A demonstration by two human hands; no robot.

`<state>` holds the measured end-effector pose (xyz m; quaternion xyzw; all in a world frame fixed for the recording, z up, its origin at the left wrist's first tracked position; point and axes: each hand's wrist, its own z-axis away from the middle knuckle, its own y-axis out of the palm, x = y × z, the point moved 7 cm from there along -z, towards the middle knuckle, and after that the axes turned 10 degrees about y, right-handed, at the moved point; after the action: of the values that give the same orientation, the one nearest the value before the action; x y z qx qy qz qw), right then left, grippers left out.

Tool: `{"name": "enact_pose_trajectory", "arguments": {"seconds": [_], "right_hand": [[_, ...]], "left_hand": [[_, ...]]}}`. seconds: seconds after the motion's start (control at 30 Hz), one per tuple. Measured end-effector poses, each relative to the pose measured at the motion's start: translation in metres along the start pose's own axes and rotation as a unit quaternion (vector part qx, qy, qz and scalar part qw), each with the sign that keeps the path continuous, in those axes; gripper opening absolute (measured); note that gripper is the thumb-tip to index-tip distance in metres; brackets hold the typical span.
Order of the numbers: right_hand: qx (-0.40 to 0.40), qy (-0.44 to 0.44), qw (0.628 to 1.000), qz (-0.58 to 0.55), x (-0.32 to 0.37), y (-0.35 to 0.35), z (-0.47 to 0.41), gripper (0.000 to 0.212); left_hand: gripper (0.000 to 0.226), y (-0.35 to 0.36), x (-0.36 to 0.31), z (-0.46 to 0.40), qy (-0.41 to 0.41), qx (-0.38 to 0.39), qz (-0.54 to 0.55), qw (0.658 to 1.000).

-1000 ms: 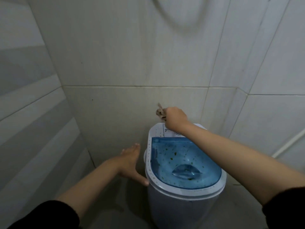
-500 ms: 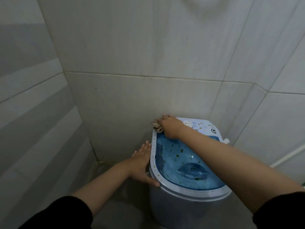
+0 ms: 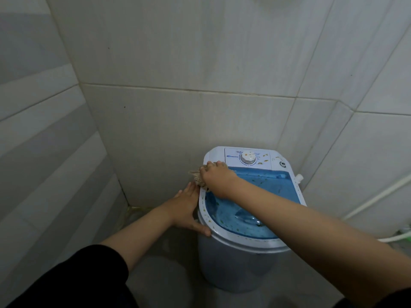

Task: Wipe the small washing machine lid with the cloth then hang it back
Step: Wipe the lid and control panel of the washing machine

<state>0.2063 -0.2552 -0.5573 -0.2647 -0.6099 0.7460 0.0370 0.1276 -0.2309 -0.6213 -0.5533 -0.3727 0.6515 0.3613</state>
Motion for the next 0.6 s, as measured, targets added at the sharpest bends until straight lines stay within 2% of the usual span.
{"name": "enact_pose_trajectory", "arguments": {"seconds": [0.17,0.37,0.43,0.6], "right_hand": [[-0.005,-0.039,0.999,0.023,0.018,0.001,0.018,0.050],[0.002,-0.060,0.997,0.039,0.027,-0.005,0.046,0.057],[0.000,-0.071,0.997,0.041,0.029,-0.007,0.056,0.060],[0.032,-0.081,0.996,0.023,0.034,-0.002,0.074,0.070]], "left_hand": [[0.119,0.000,-0.004,0.000,0.017,-0.008,-0.002,1.000],[0.108,-0.006,-0.013,0.011,0.057,-0.082,0.085,0.991],[0.112,0.000,-0.008,0.010,0.060,-0.085,0.090,0.991],[0.127,0.017,0.009,0.006,0.020,-0.035,0.034,0.999]]}}
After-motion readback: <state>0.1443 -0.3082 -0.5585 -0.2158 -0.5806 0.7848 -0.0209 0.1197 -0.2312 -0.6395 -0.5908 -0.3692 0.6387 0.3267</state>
